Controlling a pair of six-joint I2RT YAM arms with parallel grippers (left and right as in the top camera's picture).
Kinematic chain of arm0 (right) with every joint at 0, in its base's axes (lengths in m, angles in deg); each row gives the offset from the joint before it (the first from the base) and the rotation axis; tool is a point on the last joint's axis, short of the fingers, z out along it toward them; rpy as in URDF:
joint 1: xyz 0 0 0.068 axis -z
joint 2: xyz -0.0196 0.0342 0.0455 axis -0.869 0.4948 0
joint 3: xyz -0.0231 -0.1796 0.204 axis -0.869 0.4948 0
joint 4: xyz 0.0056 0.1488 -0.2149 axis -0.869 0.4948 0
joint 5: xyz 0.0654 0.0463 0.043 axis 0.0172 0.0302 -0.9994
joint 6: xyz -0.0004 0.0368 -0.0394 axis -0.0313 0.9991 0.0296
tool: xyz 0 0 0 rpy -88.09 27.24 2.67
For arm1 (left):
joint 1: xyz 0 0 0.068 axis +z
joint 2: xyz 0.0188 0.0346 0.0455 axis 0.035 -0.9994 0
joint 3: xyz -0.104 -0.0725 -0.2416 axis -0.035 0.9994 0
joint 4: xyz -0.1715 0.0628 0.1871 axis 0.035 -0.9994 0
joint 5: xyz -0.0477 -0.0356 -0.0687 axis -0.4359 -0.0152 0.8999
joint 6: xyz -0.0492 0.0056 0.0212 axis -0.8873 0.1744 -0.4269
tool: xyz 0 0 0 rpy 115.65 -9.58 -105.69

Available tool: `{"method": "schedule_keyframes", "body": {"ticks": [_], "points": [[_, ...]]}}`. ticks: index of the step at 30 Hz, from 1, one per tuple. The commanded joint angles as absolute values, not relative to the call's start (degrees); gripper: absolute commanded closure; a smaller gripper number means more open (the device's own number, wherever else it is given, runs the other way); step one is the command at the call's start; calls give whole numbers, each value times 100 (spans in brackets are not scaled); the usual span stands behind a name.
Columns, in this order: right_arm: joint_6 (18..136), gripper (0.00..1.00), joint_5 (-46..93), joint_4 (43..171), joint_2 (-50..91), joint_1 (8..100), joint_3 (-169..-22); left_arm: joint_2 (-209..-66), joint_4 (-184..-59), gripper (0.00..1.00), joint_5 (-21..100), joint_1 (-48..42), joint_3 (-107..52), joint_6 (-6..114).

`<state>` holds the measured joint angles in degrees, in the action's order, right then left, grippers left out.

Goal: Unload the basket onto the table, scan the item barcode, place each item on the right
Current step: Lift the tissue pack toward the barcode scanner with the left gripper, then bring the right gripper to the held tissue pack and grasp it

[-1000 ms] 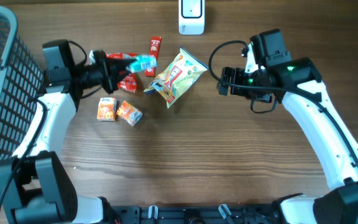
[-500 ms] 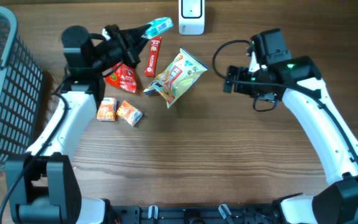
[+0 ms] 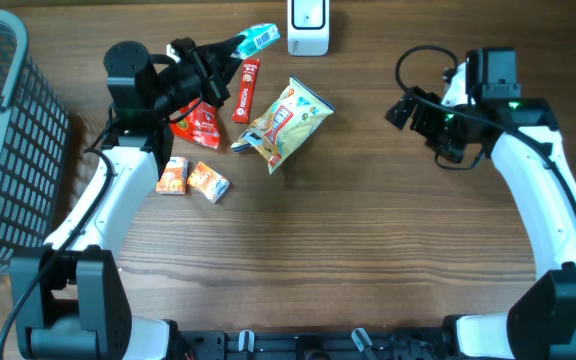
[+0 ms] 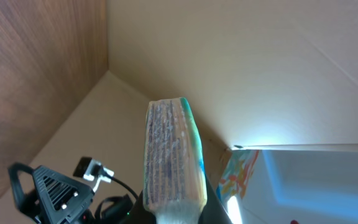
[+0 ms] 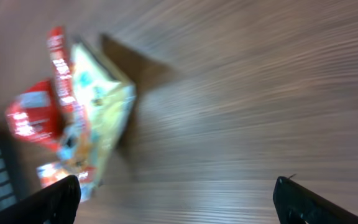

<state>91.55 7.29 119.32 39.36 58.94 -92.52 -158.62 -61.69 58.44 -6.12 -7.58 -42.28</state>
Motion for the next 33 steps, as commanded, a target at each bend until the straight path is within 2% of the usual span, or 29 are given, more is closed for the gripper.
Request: {"method": "schedule_keyframes", "body": {"ticks": [1, 4, 5, 8, 15, 21, 23, 26, 30, 33], "points": [[9343, 0, -689, 11300, 4060, 5887, -8879, -15784, -6134, 96, 6089, -625, -786, -5128], [7785, 0, -923, 10705, 4080, 5861, -8802, -15784, -6134, 96, 6134, -623, -786, -5130], [6532, 0, -812, 10625, 4080, 5793, -8796, -15784, -6136, 96, 6211, -625, -786, -5128], [5746, 4, -401, 10472, 4080, 5651, -8787, -15784, -6136, 96, 6331, -625, -786, -5128], [4025, 0, -394, 9565, 4080, 4869, -8785, -15784, -6820, 96, 6469, -623, -786, -5128], [2725, 1, -12, 8620, 4080, 3926, -8785, -15784, -7108, 96, 6823, -497, -786, -5130], [2301, 4, 237, 8411, 4098, 3747, -8785, -15782, -7108, 96, 7035, -365, -786, -5130], [2205, 9, 233, 8070, 4185, 3695, -8785, -15782, -7113, 96, 7334, -127, -786, -5128], [2203, 20, 51, 7676, 4465, 3745, -8785, -15782, -7113, 96, 7883, 100, -786, -5130], [2200, 20, -786, 7256, 4771, 3798, -8785, -15782, -7119, 96, 8305, 140, -786, -5130]]}}
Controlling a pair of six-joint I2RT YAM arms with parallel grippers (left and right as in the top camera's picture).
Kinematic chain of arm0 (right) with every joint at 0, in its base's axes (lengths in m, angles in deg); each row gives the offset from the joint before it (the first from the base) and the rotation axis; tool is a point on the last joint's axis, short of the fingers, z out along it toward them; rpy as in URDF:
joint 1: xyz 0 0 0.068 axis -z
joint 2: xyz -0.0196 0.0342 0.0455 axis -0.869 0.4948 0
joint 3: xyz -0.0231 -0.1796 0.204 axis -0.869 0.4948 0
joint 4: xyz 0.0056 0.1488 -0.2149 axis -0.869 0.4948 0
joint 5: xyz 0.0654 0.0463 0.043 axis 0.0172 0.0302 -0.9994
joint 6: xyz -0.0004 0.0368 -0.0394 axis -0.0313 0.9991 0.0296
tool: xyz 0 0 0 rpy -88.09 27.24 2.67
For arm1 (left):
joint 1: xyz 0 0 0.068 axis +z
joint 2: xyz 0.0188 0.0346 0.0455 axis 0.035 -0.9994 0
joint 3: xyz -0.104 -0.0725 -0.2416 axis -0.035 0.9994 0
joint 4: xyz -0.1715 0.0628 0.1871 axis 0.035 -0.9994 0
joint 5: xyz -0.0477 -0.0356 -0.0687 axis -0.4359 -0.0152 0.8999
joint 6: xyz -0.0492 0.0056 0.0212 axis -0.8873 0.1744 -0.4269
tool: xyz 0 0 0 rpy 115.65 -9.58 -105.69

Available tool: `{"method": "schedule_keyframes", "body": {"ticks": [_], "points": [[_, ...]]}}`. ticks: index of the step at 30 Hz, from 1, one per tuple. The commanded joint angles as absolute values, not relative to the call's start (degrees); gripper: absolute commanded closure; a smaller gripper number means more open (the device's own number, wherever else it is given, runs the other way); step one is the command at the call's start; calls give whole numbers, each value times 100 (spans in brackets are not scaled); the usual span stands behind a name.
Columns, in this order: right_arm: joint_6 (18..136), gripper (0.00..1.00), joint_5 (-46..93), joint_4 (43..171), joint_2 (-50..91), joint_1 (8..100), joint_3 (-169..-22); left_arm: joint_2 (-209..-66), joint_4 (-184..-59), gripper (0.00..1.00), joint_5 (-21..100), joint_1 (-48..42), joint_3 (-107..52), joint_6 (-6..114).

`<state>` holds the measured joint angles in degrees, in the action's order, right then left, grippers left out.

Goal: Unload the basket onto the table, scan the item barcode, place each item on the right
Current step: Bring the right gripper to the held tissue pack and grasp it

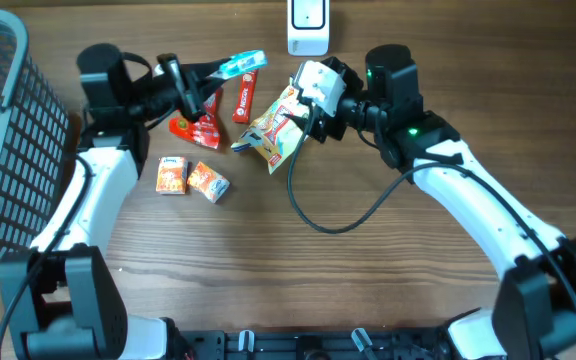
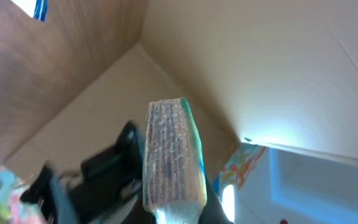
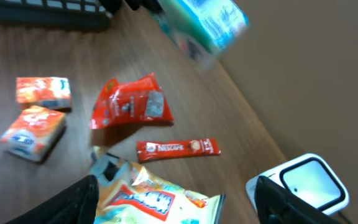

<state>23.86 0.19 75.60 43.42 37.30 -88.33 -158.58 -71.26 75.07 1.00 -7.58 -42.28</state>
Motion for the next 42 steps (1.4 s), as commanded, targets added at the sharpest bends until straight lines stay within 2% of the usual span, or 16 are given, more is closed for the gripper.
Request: {"method": "schedule_keyframes", "body": {"ticks": [1, 9, 12, 14, 19, 28, 33, 42], "points": [[2200, 20, -1059, 7103, 4878, 3808, -8785, -15782, -7159, 96, 8394, 140, -786, -5128], [2275, 20, -3081, 6000, 5107, 4040, -8785, -15784, -7738, 96, 9020, 282, -786, -5128], [2288, 23, -3255, 5831, 5107, 4121, -8785, -15784, -7751, 96, 9122, 426, -786, -5128], [2292, 30, -3369, 5834, 5110, 4136, -8785, -15784, -7753, 96, 9131, 480, -786, -5128], [2290, 35, -4093, 5831, 5118, 4123, -8785, -15784, -7795, 96, 9111, 498, -786, -5128], [2297, 36, -3911, 5659, 5118, 4077, -8785, -15782, -7792, 96, 9433, 446, -786, -5128], [2799, 36, -2982, 5514, 5118, 3896, -8785, -15782, -7792, 96, 9446, 229, -786, -5128], [3042, 39, -2928, 5097, 5121, 3789, -8785, -15782, -7792, 96, 9573, 122, -786, -5128]]}}
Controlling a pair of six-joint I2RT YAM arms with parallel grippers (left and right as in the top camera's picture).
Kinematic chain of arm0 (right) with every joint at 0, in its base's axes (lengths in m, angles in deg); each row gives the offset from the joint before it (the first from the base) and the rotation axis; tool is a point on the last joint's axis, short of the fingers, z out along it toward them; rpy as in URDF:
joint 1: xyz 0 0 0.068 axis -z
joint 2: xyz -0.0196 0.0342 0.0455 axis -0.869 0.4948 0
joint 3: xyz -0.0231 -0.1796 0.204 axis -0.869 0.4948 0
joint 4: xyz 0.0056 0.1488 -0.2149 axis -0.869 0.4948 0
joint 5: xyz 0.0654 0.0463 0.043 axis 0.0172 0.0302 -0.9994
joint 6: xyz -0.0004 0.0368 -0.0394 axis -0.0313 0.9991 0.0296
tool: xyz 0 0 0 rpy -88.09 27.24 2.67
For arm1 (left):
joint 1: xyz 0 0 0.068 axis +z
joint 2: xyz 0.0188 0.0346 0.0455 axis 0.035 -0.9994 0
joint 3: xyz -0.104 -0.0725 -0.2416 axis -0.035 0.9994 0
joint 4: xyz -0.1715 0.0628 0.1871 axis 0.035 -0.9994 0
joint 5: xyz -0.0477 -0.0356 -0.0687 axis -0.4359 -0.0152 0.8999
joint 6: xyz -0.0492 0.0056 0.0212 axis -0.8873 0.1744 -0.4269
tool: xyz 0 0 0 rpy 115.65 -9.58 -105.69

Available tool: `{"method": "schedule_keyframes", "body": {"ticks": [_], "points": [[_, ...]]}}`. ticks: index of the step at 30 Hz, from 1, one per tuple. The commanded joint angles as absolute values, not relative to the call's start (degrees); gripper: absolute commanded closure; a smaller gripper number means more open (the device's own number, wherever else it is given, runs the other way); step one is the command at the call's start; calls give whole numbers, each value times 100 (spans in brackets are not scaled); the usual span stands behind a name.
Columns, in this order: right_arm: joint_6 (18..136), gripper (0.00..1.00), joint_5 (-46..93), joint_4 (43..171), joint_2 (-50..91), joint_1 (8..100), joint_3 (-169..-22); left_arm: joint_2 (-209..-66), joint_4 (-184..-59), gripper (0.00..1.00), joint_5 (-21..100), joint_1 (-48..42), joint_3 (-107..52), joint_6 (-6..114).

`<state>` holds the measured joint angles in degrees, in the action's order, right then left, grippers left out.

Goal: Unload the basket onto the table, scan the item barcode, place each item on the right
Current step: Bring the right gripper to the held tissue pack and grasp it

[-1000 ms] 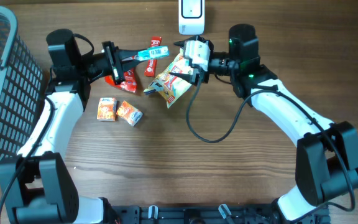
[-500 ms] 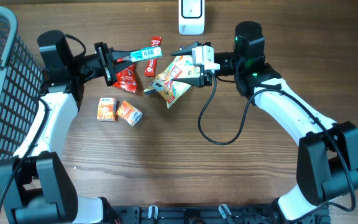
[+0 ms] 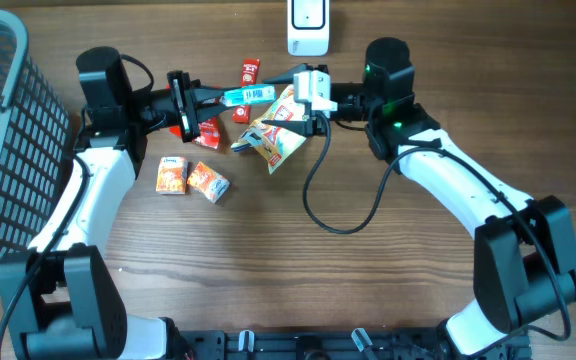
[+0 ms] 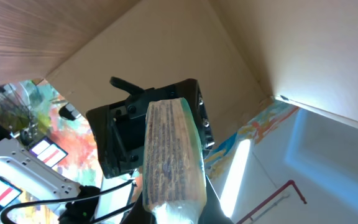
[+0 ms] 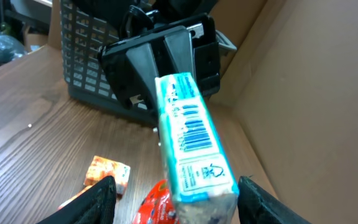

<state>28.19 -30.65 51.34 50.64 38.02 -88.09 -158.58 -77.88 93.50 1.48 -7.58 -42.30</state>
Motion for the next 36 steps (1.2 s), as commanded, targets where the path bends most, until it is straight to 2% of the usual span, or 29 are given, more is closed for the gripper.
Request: {"method": "schedule_keyframes", "body": {"ticks": [1, 10, 19, 24, 30, 36], "points": [[3044, 40, -2890, 5099, 5121, 3789, -8785, -15782, -7792, 96, 9594, 122, -786, -5130], [3193, 49, -2827, 5075, 5158, 3773, -8785, -15766, -7792, 96, 9717, 94, -786, -5130], [4220, 49, -2831, 4137, 5604, 3769, -8785, -15729, -7792, 96, 9780, 83, -786, -5130], [4286, 50, -2840, 4033, 5643, 3769, -8785, -15729, -7792, 96, 9778, 83, -786, -5128], [4482, 57, -2873, 3923, 5643, 3769, -8785, -15729, -7792, 96, 9778, 83, -786, -5130], [4867, 56, -3459, 3230, 5643, 3769, -8785, -15729, -7795, 96, 9776, 89, -786, -5128]]}}
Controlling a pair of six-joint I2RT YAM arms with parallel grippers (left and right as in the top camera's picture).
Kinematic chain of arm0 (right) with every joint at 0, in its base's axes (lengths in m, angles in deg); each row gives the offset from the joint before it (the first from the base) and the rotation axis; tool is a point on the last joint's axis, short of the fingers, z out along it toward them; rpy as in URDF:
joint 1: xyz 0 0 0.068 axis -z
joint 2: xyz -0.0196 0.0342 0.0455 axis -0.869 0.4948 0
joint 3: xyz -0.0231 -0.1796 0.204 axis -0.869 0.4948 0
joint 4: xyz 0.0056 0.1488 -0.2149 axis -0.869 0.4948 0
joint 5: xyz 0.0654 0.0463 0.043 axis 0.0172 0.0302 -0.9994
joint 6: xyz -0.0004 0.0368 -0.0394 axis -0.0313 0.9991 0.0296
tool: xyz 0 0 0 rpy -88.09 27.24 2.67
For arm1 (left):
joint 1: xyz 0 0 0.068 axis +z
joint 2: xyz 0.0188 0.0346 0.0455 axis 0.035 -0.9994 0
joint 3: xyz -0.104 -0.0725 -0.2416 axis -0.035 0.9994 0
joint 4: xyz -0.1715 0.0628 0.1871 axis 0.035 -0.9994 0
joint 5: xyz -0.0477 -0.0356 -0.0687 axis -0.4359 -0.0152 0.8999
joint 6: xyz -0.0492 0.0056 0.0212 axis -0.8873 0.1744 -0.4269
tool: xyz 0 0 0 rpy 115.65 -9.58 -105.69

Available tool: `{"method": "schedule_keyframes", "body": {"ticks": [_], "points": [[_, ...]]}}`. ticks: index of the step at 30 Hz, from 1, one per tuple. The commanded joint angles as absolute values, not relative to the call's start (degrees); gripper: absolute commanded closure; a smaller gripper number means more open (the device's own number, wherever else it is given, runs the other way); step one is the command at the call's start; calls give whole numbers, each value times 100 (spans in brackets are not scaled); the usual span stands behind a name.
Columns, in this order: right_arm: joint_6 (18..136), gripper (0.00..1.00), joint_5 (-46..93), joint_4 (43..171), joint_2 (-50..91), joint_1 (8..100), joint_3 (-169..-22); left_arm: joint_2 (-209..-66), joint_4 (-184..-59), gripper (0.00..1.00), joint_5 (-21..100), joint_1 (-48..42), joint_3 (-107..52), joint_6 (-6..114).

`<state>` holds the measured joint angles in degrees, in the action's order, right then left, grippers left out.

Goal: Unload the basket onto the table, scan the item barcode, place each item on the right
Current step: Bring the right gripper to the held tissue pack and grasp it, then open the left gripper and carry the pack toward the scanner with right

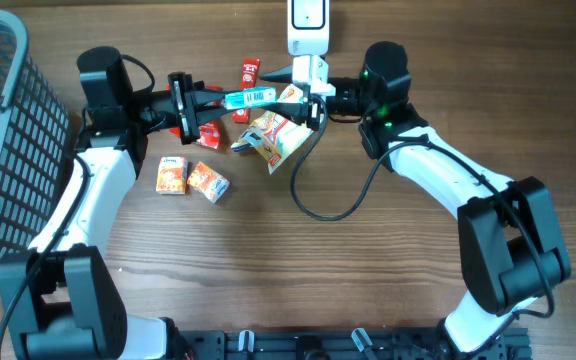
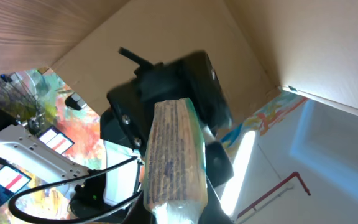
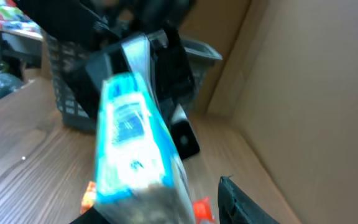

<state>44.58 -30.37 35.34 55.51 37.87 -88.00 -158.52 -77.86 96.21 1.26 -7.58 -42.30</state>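
A teal and white packet [image 1: 250, 97] with a barcode is held level above the table, and my left gripper [image 1: 183, 105] is shut on its left end. The left wrist view shows the packet [image 2: 173, 155] edge-on, rising from the left gripper [image 2: 179, 214]. My right gripper [image 1: 308, 95] meets the packet's right end. In the right wrist view the packet [image 3: 132, 149] is close and blurred, its near end between the open right gripper [image 3: 157, 199]; a gap shows beside the right finger [image 3: 241, 199]. A white scanner unit [image 1: 308, 27] stands at the back edge.
Below the packet lie a yellow snack bag [image 1: 273, 135], a red sachet [image 1: 203, 130], a red stick pack [image 1: 250, 72] and two small orange boxes [image 1: 173, 175]. A grey basket [image 1: 8, 150] stands at the left. A black cable [image 1: 338, 205] loops from the right arm.
My right gripper has come closer to the packet, whose end now lies between its fingers. The barcode face, sharp in the right wrist view before, is now near and blurred. The left gripper has barely moved.
My left gripper held the packet up by the white unit while the right arm was far to the right. Then the right gripper was over by the yellow bag. Then the packet lay level with its barcode facing the right gripper, which now has its fingers around the packet's end.
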Motion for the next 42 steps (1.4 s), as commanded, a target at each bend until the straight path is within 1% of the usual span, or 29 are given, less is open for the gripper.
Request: {"method": "schedule_keyframes", "body": {"ticks": [1, 14, 16, 18, 20, 21, 22, 23, 24, 28, 29, 32, 33, 34, 35, 36, 42], "points": [[4865, 56, -3470, 3169, 5643, 3769, -8785, -15729, -7792, 96, 9776, 89, -786, -5130], [4937, 57, -3465, 3421, 5643, 3769, -8785, -15729, -7792, 96, 9774, 89, -786, -5130], [4937, 62, -3465, 3418, 5643, 3769, -8785, -15729, -7792, 96, 9774, 89, -786, -5128], [4924, 72, -3463, 3416, 5643, 3769, -8785, -15729, -7792, 96, 9774, 89, -786, -5128], [4926, 75, -3452, 3416, 5643, 3769, -8785, -15729, -7792, 96, 9774, 89, -786, -5128], [4933, 79, -3443, 3416, 5643, 3769, -8785, -15729, -7792, 96, 9774, 89, -786, -5128], [4941, 90, -3443, 3416, 5643, 3767, -8785, -15729, -7792, 96, 9774, 89, -786, -5130], [4972, 94, -3441, 3412, 5643, 3769, -8785, -15729, -7792, 96, 9774, 89, -786, -5130], [4974, 96, -3443, 3414, 5643, 3769, -8785, -15729, -7792, 96, 9774, 89, -786, -5130], [4989, 96, -3443, 3412, 5643, 3769, -8785, -15729, -7792, 96, 9774, 89, -786, -5128], [4994, 96, -3443, 3407, 5643, 3769, -8785, -15729, -7792, 92, 9776, 89, -786, -5130], [5258, 96, -3441, 3217, 5643, 3769, -8785, -15729, -7790, 66, 9771, 89, -786, -5128], [5378, 96, -3443, 3106, 5643, 3769, -8785, -15729, -7790, 53, 9763, 98, -786, -5128], [5512, 96, -3441, 2988, 5643, 3769, -8785, -15729, -7790, 37, 9736, 115, -786, -5128], [5689, 96, -3441, 2828, 5643, 3769, -8785, -15729, -7790, 13, 9706, 140, -786, -5128], [5774, 96, -3441, 2743, 5643, 3769, -8785, -15729, -7790, 0, 9691, 170, -786, -5126], [5783, 96, -3443, 2780, 5643, 3769, -8785, -15729, -7788, 0, 9664, 419, -786, -5102]]}}
